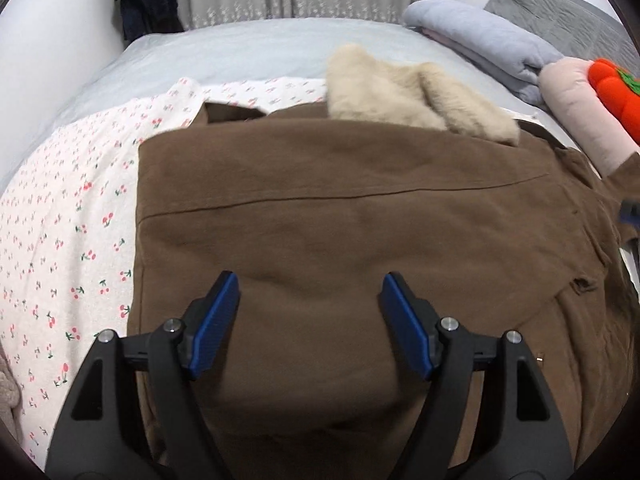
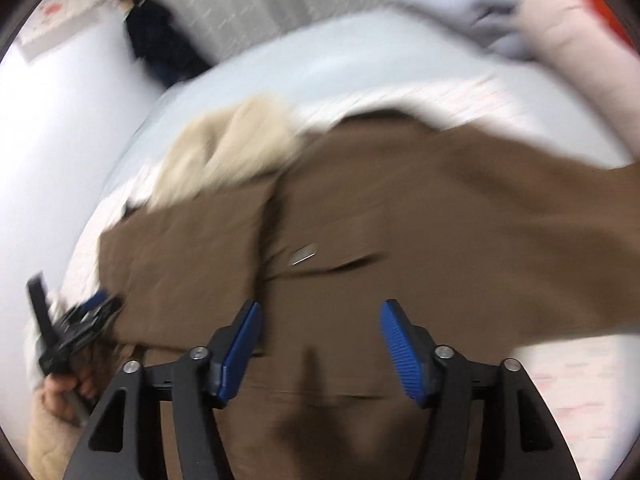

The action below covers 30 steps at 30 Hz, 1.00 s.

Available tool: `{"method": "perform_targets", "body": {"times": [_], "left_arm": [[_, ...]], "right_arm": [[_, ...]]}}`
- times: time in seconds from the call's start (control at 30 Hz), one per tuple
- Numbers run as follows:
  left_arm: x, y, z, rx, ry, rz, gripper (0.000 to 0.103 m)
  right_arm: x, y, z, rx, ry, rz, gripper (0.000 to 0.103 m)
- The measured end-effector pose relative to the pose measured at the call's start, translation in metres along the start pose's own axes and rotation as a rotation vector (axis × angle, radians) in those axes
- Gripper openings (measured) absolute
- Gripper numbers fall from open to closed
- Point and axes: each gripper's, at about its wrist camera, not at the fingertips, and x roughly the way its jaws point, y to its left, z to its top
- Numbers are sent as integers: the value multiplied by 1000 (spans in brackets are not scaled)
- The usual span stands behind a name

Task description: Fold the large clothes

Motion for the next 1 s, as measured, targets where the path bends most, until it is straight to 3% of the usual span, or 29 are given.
{"method": "perform_targets", "body": {"times": [0.23,0.37,0.43,0.57,0.63,0.73,0.8,0.87,1.0], "left_arm": [[-15,-40,5,30,-10,-52,87],[-18,-59,3,30,-5,-87,90],[-18,-66,2,31,-1,-98,90],[-18,-73,0,33,13,-110,90],[-18,-73,-1,31,19,-115,90],[-18,-71,-1,17,29,-125,90],[-20,-67,-1,4,32,-134,90],[-23,-61,0,-11,30,-153,90],[-27,-51,2,-35,27,-171,90]], "right_arm": [[-115,-99,23,91,-224,-289,82],[-173,-149,32,189,-366,-520,89],[-187,-175,36,245,-385,-599,90],[-181,-214,42,348,-333,-655,89],[-170,-237,44,397,-285,-627,81],[-154,-249,47,386,-255,-620,57],[-147,-246,51,370,-266,-627,19],[-149,-231,48,364,-296,-572,11],[-163,-182,64,230,-379,-489,10]]}}
